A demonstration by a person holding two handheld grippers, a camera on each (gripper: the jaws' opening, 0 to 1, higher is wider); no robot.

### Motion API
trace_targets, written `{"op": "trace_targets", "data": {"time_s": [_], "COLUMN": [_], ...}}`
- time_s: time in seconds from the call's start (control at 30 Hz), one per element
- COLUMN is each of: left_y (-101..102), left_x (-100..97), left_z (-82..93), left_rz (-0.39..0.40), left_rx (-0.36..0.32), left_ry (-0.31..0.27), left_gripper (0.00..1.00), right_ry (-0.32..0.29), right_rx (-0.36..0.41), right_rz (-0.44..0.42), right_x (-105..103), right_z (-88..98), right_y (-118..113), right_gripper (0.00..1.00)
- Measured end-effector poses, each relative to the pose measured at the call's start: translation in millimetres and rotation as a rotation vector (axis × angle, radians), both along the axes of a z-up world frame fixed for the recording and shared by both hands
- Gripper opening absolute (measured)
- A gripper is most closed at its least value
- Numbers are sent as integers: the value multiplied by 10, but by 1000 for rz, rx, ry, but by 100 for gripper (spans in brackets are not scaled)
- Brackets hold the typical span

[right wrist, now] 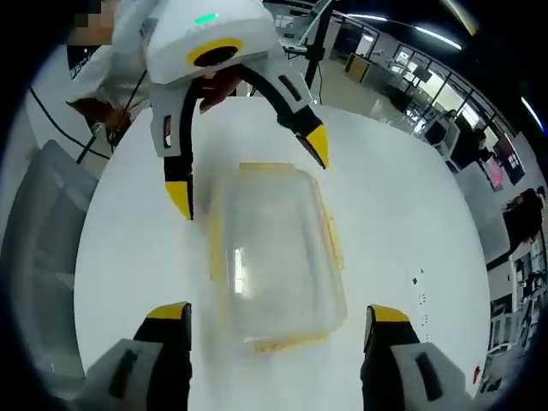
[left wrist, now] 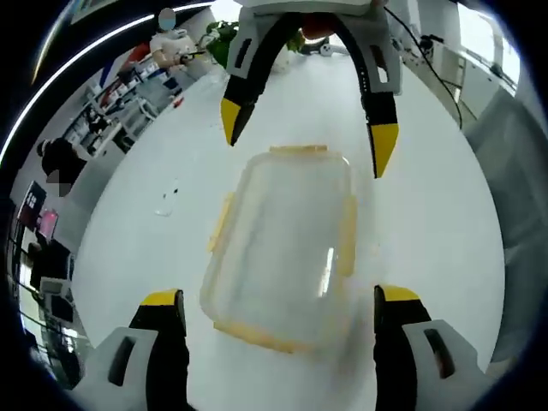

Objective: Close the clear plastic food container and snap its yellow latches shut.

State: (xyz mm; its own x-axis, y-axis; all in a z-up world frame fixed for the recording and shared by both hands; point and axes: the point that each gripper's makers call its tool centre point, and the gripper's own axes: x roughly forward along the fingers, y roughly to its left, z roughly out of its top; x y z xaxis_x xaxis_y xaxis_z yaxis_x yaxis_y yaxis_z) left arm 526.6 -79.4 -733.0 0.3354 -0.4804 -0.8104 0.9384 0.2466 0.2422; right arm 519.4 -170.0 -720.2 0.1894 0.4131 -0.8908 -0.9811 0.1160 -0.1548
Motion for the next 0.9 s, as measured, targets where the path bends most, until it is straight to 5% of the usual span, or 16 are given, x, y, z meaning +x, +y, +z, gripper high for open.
{"op": "trace_targets", "data": {"time_s": [0.9], "left_y": [0], "left_x": [-267], "left_z": [235], "left_rz": [99], "left_rx": [-95], "left_ry": [-43], "left_gripper": [89], "right_ry": [-22], "right_rx": [115], "right_rz": [-159], "right_x": [-342], "right_z": [131], "right_y": [-91], "right_gripper": [79]}}
